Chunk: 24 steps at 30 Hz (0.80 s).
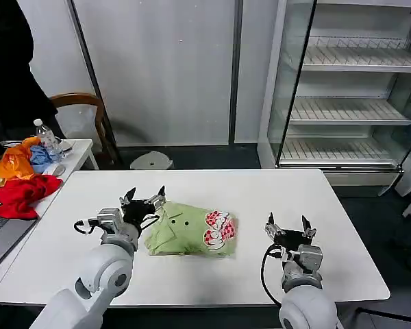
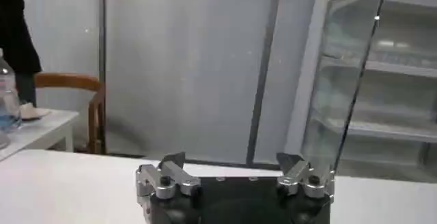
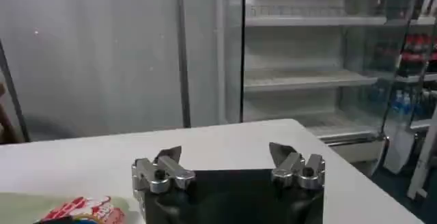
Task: Fold and organize the clothes.
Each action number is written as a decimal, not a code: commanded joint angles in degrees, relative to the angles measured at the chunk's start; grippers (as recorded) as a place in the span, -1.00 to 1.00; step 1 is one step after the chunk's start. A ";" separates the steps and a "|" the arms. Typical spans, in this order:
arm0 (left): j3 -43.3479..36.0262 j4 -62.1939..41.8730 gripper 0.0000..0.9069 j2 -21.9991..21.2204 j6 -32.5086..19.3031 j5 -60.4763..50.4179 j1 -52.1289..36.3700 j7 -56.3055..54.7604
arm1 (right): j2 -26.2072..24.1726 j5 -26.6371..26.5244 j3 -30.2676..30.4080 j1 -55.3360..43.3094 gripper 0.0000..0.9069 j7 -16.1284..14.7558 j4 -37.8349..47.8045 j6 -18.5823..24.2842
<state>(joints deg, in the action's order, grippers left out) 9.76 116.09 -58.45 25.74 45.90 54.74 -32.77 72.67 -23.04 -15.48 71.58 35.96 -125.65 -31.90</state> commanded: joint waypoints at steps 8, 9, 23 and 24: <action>2.33 -1.51 1.00 1.96 0.82 2.58 0.70 -0.30 | -2.29 -3.87 -1.97 -0.86 1.00 0.43 2.32 -1.22; 2.49 -1.74 1.00 2.03 0.82 2.72 0.74 -0.29 | -2.39 -4.14 -2.01 -0.91 1.00 0.30 2.63 -1.22; 5.74 -5.40 1.00 4.78 -0.37 3.91 1.87 0.70 | -4.55 -4.91 -2.63 -0.38 1.00 -2.31 4.93 -1.24; 5.84 -5.45 1.00 4.81 -0.39 3.91 1.90 0.72 | -4.62 -4.93 -2.59 -0.38 1.00 -2.36 4.90 -1.23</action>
<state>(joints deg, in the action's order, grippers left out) 14.51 112.03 -54.60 25.56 49.35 56.43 -32.14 69.05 -27.16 -17.93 71.24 34.55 -121.74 -33.02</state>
